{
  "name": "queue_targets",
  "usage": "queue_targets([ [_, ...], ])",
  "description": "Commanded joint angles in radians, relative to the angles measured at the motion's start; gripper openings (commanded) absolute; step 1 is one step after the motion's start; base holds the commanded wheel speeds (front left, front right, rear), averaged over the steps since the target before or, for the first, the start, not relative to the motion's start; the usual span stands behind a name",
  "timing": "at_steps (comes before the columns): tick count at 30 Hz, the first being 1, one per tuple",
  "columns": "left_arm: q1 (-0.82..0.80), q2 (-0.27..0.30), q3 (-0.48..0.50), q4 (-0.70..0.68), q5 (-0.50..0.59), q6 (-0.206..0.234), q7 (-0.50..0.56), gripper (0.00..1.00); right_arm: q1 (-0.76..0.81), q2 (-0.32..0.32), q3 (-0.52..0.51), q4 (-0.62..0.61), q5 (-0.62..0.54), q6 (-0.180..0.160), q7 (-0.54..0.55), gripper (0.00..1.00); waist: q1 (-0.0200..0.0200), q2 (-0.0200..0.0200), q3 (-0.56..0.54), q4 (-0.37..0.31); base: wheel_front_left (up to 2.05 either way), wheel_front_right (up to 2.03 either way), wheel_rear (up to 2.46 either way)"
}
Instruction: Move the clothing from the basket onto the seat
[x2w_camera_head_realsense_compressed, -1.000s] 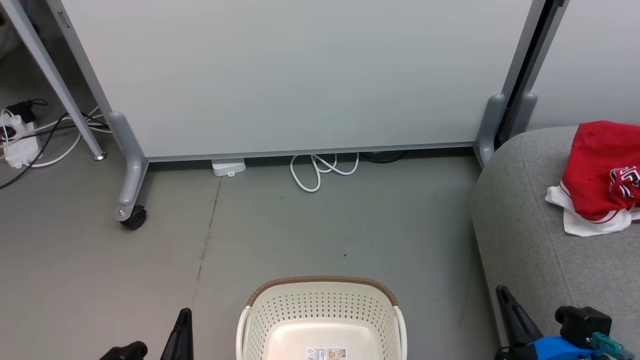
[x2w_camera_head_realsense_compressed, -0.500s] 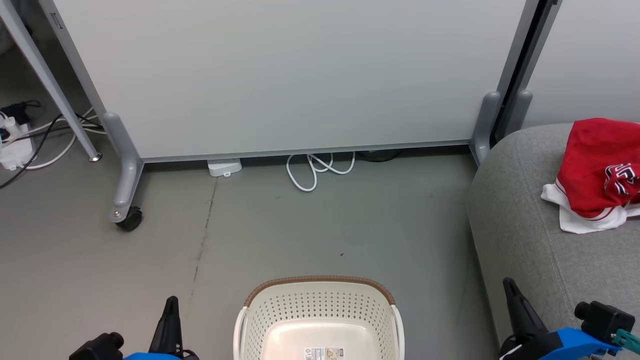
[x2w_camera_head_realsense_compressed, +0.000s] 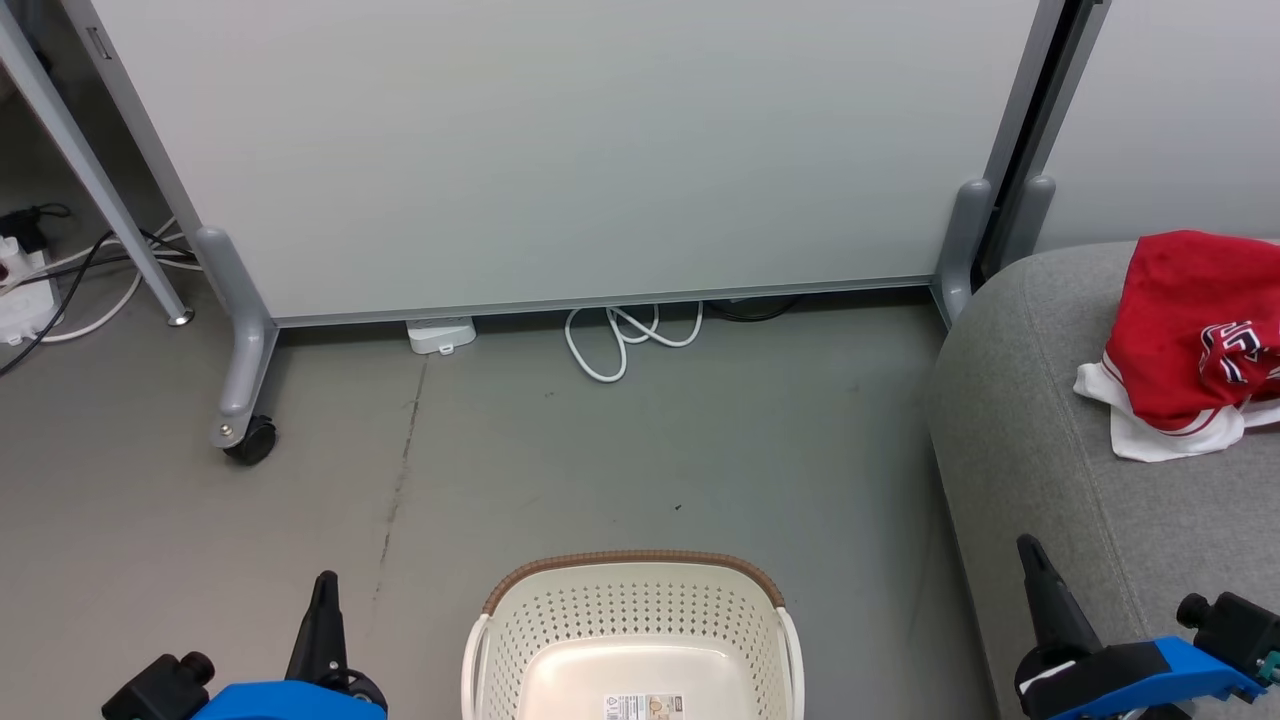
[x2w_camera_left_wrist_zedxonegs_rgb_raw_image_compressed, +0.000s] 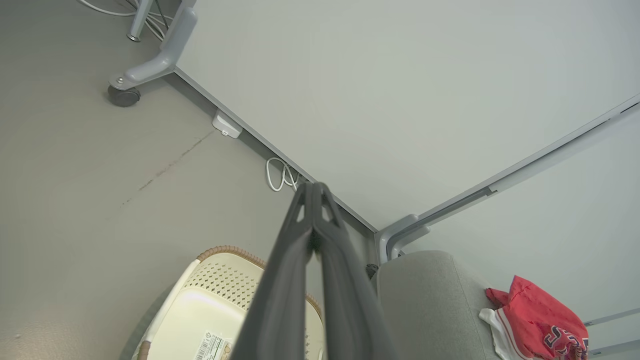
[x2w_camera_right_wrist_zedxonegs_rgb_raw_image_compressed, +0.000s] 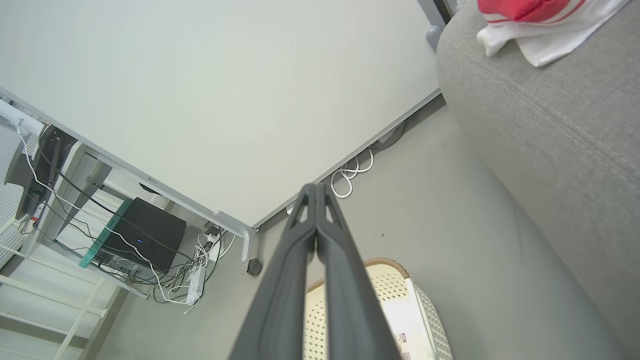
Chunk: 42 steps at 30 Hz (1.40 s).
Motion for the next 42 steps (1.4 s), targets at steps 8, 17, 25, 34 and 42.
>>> queue_targets([
  [8, -0.044, 0.0, 0.025, -0.029, -0.111, -0.004, 0.031, 0.0, -0.038, -0.003, -0.01, -0.018, 0.127, 0.0, 0.018, 0.0, -0.0001, 0.0, 0.001, -0.007, 0.0, 0.0, 0.0],
  [17, -0.057, -0.003, 0.042, -0.043, -0.209, -0.005, 0.059, 0.0, -0.049, -0.004, -0.017, -0.02, 0.236, 0.0, 0.035, 0.0, -0.0001, 0.0, 0.003, -0.014, 0.0, 0.0, 0.0],
  [25, -0.069, -0.005, 0.057, -0.053, -0.288, -0.005, 0.083, 0.0, -0.058, -0.004, -0.022, -0.022, 0.325, 0.0, 0.047, 0.0, -0.0001, 0.0, 0.004, -0.02, 0.0, 0.0, 0.0],
  [34, -0.079, -0.007, 0.071, -0.064, -0.371, -0.006, 0.107, 0.0, -0.067, -0.004, -0.028, -0.025, 0.417, 0.0, 0.061, 0.0, -0.0001, 0.0, 0.005, -0.028, 0.0, 0.0, 0.0],
  [42, -0.089, -0.009, 0.084, -0.073, -0.44, -0.006, 0.127, 0.0, -0.075, -0.004, -0.032, -0.026, 0.494, 0.001, 0.072, 0.0, -0.0001, 0.0, 0.006, -0.034, 0.0, 0.0, 0.0],
])
